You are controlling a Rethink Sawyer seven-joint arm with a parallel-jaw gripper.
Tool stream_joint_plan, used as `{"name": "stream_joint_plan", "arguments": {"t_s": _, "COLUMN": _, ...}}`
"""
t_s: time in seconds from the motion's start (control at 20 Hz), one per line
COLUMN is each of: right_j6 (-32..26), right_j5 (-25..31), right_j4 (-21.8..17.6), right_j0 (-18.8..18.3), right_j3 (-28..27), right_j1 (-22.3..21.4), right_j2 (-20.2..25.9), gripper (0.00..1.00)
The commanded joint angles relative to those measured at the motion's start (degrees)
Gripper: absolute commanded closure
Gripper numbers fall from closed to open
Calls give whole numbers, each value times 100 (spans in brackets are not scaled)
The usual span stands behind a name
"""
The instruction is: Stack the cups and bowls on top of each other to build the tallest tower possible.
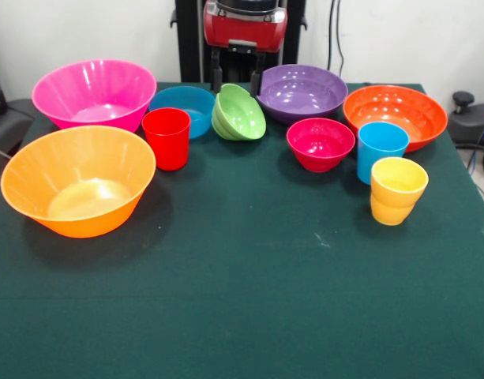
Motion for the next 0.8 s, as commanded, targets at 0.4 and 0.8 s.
{"name": "stream_joint_plan", "arguments": {"t_s": 0.4, "right_j6": 25, "right_j5": 102, "right_j4": -56, "right_j0": 29, "right_j3": 9, "right_j1": 247, "right_j2": 79, "gripper": 0}}
{"name": "stream_joint_plan", "arguments": {"t_s": 0.8, "right_j6": -30, "right_j5": 75, "right_j4": -60, "right_j0": 10, "right_j3": 18, "right_j1": 276, "right_j2": 137, "gripper": 0}}
